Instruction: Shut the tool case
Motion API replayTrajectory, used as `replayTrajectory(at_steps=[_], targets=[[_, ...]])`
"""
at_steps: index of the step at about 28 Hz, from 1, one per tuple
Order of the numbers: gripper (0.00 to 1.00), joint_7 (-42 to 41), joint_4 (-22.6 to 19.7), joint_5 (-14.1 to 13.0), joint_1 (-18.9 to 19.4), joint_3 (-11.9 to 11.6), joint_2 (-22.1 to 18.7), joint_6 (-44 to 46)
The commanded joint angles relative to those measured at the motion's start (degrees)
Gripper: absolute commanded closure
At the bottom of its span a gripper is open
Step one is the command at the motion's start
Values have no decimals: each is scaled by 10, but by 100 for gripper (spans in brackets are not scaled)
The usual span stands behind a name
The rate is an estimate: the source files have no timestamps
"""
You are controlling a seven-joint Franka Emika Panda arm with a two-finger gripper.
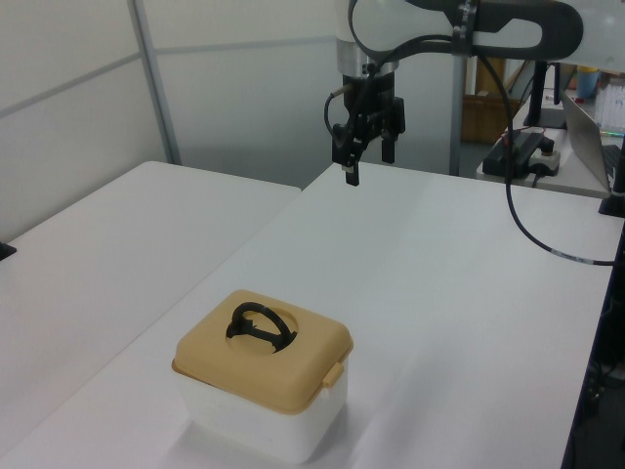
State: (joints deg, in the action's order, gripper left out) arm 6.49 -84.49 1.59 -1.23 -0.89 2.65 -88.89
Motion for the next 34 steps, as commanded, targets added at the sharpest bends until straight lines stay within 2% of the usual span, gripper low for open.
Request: replayTrajectory(at_steps=[1,34], targets=[[0,-18,-19,-4,-1,2,-19,9],[0,-25,-25,-4,5,6,-17,31]])
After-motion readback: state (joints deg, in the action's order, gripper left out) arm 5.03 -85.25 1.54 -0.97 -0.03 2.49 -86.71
